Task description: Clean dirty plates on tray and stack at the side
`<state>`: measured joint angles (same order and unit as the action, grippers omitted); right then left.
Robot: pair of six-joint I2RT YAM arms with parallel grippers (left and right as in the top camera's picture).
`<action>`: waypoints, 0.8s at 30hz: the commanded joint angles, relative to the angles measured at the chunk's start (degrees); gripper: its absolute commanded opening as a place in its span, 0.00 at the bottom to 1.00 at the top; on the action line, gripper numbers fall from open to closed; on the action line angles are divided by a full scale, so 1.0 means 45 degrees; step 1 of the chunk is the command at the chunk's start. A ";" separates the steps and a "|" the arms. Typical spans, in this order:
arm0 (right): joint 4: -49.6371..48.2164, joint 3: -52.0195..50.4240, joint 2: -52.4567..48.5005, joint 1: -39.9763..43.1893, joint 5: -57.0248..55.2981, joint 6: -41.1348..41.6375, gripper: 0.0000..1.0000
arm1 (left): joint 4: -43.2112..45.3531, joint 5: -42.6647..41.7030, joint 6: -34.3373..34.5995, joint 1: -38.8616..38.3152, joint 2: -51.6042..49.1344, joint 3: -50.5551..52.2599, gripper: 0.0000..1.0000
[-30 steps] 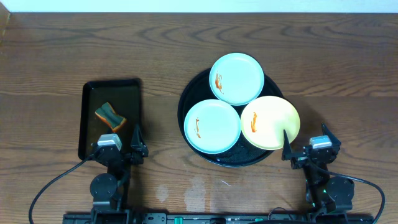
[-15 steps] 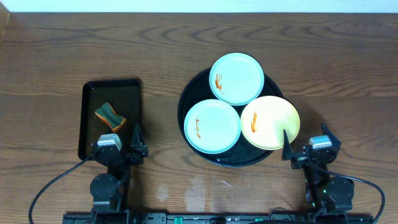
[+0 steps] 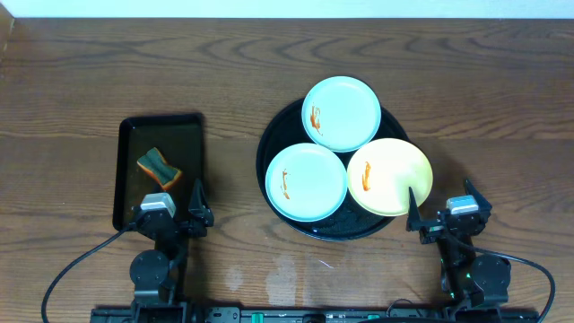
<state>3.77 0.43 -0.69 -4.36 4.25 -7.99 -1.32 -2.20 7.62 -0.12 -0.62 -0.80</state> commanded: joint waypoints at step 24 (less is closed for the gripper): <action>0.0049 -0.0024 0.0024 -0.0102 -0.0034 -0.0097 0.99 | 0.1549 -0.0379 -0.1010 0.0121 -0.0991 -0.1933 0.82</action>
<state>3.77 0.43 -0.69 -4.36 4.25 -7.99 7.35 -5.39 7.01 -0.05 -2.48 -3.33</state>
